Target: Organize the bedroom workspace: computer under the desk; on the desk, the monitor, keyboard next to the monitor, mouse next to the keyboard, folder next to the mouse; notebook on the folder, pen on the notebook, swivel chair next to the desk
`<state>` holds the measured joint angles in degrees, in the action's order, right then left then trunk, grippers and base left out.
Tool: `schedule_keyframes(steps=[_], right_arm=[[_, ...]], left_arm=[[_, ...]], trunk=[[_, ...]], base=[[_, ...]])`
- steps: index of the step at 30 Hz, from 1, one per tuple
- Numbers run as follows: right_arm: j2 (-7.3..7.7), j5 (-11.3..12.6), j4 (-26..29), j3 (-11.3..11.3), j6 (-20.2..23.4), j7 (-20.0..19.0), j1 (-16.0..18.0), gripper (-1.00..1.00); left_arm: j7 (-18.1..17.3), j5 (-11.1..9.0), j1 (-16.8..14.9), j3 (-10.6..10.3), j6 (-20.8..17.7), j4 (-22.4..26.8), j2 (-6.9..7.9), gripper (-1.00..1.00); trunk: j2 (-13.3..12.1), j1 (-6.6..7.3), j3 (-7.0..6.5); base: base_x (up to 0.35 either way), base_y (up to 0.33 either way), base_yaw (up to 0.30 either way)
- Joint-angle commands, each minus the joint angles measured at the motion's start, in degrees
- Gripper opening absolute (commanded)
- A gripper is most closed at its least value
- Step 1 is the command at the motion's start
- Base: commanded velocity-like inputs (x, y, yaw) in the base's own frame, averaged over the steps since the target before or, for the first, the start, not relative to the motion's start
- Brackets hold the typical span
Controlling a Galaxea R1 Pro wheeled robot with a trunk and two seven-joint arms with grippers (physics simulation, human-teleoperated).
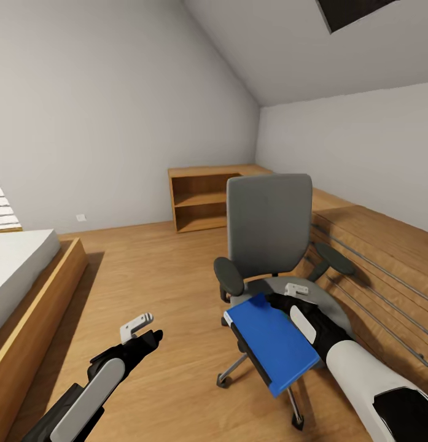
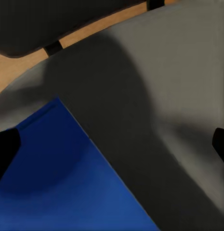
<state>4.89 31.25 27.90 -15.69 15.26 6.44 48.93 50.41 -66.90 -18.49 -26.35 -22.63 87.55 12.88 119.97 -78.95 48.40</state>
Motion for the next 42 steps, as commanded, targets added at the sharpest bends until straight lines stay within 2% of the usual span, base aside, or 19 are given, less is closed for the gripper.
schedule_keyframes(steps=[1,6,8,10,11,12,14,15,19,21,25,27,28,31,32,37,42], right_arm=[[0.11,0.6,0.2,-0.5,0.2,0.5,0.0,1.00],[0.66,0.6,2.1,-0.3,0.2,0.5,-0.7,1.00],[1.76,0.9,6.1,-0.2,0.3,0.5,-2.2,1.00],[3.75,1.3,12.8,-0.2,0.4,0.7,-5.6,1.00],[5.17,2.0,18.4,-0.1,0.5,0.8,-8.8,1.00],[5.81,2.4,21.4,0.0,0.6,0.9,-10.5,1.00],[7.72,4.4,32.6,0.5,0.7,1.9,-16.9,1.00],[8.29,5.1,37.2,0.9,0.8,2.8,-19.3,1.00],[8.95,6.1,44.9,1.4,1.6,5.4,-23.1,1.00],[9.10,7.0,47.0,1.5,2.1,6.3,-24.2,1.00],[9.28,12.0,48.7,2.1,2.7,7.1,-25.0,1.00],[9.51,17.0,49.1,2.4,2.9,7.3,-25.2,1.00],[9.67,18.2,49.1,2.5,2.9,7.3,-25.3,1.00],[11.09,24.6,49.4,2.7,2.9,7.4,-25.3,1.00],[11.95,28.1,49.4,2.8,2.9,7.4,-25.4,1.00],[12.59,29.4,49.0,2.9,2.6,7.4,-25.4,1.00],[12.60,29.5,48.9,2.9,2.5,7.4,-25.4,1.00]], left_arm=[[0.4,-0.3,-0.1,-0.1,-0.1,0.1,0.04,1.00],[0.4,-0.2,-0.1,0.0,-0.1,0.1,0.11,1.00],[0.4,-0.2,-0.1,0.0,-0.1,0.1,0.12,1.00],[0.4,-0.2,-0.1,0.0,-0.1,0.1,0.12,1.00],[0.4,-0.2,-0.1,0.0,-0.1,0.1,0.12,1.00],[0.4,-0.2,-0.1,0.0,-0.1,0.1,0.12,1.00],[0.3,-0.2,-0.1,0.0,-0.1,0.1,0.17,1.00],[0.3,-0.2,-0.1,0.0,-0.1,0.1,0.19,1.00],[0.4,-0.2,-0.1,-0.1,-0.1,0.1,0.15,1.00],[0.4,-0.2,-0.1,-0.1,-0.1,0.1,0.14,1.00],[0.5,-0.2,-0.1,-0.2,-0.1,0.1,0.15,1.00],[0.5,-0.1,-0.1,-0.2,-0.1,0.2,0.19,1.00],[0.5,-0.1,-0.1,-0.2,-0.1,0.2,0.19,1.00],[0.6,-0.2,-0.1,-0.2,-0.1,0.2,0.21,1.00],[0.6,-0.2,-0.1,-0.2,-0.1,0.2,0.21,1.00],[0.6,-0.2,-0.1,-0.2,-0.1,0.1,0.17,1.00],[0.6,-0.2,-0.1,-0.5,-0.1,0.2,0.14,1.00]], trunk=[[-0.4,0.23,-0.13],[-2.4,1.33,-1.02],[-3.2,1.77,-1.38],[-4.0,2.21,-1.74],[-4.4,2.43,-1.92],[-4.8,2.65,-2.10],[-5.6,3.09,-2.46],[-6.0,3.31,-2.64],[-6.4,3.53,-2.82],[-6.4,3.53,-2.82],[-6.4,3.53,-2.82],[-6.4,3.53,-2.82],[-6.4,3.53,-2.82],[-6.4,3.53,-2.82],[-6.4,3.53,-2.82],[-6.4,3.53,-2.82],[-6.4,3.53,-2.82]], base=[[0.000,0.000,0.000],[0.000,0.000,0.000],[0.000,0.000,0.000],[0.000,0.000,0.000],[0.000,0.000,0.000],[0.000,0.000,0.000],[0.000,0.000,0.000],[0.000,0.000,0.000],[0.000,0.000,0.000],[0.000,0.000,0.000],[0.000,0.000,0.000],[0.000,0.000,0.000],[0.000,0.000,0.000],[0.000,0.000,0.000],[0.000,0.080,0.000],[0.000,0.199,-0.021],[-0.065,0.278,-0.226]])
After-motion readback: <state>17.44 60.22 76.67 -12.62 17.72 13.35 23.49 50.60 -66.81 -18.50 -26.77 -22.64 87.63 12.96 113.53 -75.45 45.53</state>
